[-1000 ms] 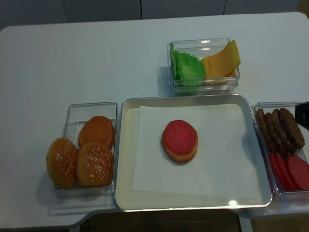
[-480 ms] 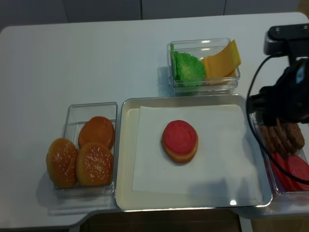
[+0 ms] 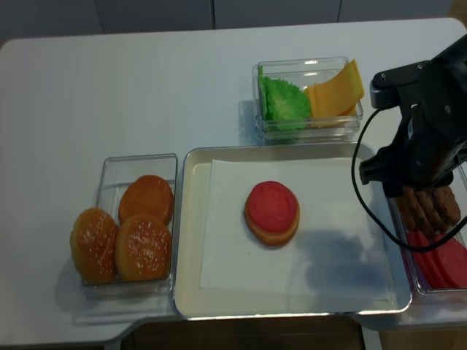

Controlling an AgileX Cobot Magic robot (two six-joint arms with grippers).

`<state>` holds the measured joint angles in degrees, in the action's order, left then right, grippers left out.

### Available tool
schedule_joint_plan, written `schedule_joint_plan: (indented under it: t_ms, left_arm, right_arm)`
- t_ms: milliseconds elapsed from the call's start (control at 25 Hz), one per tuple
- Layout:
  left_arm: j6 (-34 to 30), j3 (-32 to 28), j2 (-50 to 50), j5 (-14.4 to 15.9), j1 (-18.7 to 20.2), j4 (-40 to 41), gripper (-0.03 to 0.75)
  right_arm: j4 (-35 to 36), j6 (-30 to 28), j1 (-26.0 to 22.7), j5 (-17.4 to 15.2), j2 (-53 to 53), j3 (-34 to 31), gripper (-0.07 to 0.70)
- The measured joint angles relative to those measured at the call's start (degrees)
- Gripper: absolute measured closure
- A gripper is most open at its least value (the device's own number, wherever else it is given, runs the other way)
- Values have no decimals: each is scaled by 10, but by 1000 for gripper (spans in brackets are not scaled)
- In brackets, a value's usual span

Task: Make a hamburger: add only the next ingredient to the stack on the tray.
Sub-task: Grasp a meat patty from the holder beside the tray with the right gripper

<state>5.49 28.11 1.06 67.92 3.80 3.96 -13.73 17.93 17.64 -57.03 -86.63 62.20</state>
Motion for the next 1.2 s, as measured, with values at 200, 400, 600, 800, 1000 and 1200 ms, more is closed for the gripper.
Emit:
schedule_joint_plan:
  t_ms: [200,400,600,800,1000,1200]
  left_arm:
    - [0,0,0,0,0,0,300]
    - [0,0,0,0,0,0,300]
    - [0,0,0,0,0,0,300]
    - [0,0,0,0,0,0,300]
    - [0,0,0,0,0,0,300]
    - [0,0,0,0,0,0,300]
  right_arm:
    - [-10,0,0,16,-21,0,265]
    - [-15,0,0,34,-23,0,311]
    - [-16,0,0,39,-41,0,335]
    - [-18,2,0,39,-43,0,367]
    - [-27,10,0,33,-45,1,416]
    - [-29,15,0,27,-45,1,472]
